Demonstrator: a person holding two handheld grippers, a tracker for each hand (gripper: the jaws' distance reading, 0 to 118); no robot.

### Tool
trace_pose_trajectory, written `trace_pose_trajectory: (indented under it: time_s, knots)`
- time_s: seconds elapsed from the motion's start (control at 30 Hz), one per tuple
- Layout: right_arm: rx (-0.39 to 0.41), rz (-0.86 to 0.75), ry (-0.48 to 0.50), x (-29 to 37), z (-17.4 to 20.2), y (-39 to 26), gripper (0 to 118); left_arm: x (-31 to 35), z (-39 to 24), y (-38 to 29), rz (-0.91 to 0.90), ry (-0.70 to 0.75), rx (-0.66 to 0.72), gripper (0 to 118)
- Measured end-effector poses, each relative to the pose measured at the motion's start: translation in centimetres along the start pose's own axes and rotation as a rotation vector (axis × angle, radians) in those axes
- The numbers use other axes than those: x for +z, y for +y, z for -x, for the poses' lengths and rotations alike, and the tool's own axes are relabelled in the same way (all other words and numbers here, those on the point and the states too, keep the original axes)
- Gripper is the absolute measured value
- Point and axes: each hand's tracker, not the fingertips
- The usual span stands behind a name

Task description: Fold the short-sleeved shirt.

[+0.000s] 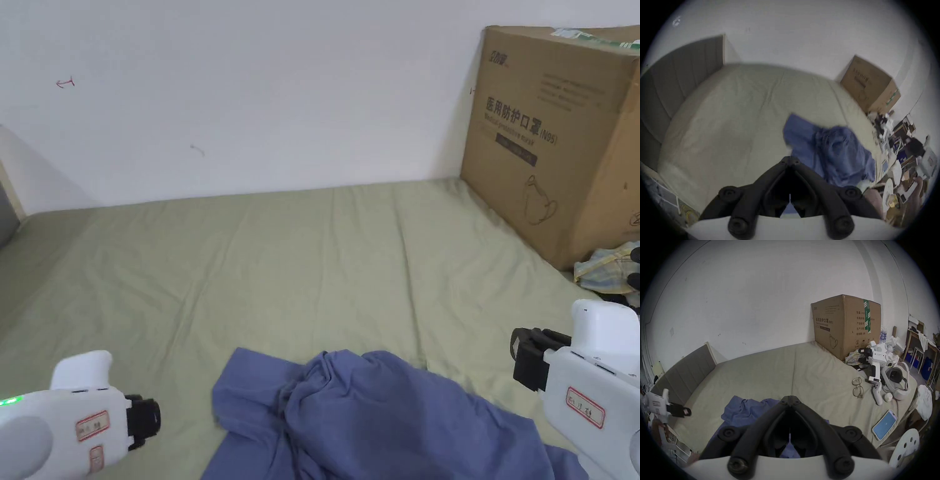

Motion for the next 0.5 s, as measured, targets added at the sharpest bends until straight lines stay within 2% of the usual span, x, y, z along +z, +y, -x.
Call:
trace_pose_trajectory:
  time_s: [0.03,0.1,0.13,0.17,0.37,0.43,0.5]
  knots:
    - [0.001,0.006,0.001,-0.2,0.0,-0.1,1,-1.7,0.2,-0.1,0.066,0.008,0.001,22]
    - [0.001,0.017,-0.001,-0.7,0.0,-0.3,1,-4.9,0.8,-0.7,0.168,-0.012,0.031,104]
    - [-0.001,0.019,-0.005,-0.9,-0.1,-0.5,1,-6.5,0.9,-1.1,0.205,-0.020,0.025,110]
    - [-0.004,0.019,-0.011,-1.2,-0.2,-0.7,1,-8.0,0.6,-1.7,0.232,-0.018,0.012,107]
    - [-0.003,0.081,-0.023,-3.2,-0.8,-1.7,1,-15.7,0.8,-4.3,0.331,0.050,-0.041,107]
    - [0.001,0.094,-0.032,-3.8,-1.1,-2.0,1,-16.5,0.2,-4.9,0.319,0.046,-0.070,116]
    - [-0.011,0.110,-0.036,-4.4,-1.7,-2.2,1,-16.2,-0.8,-5.3,0.316,0.125,-0.152,115]
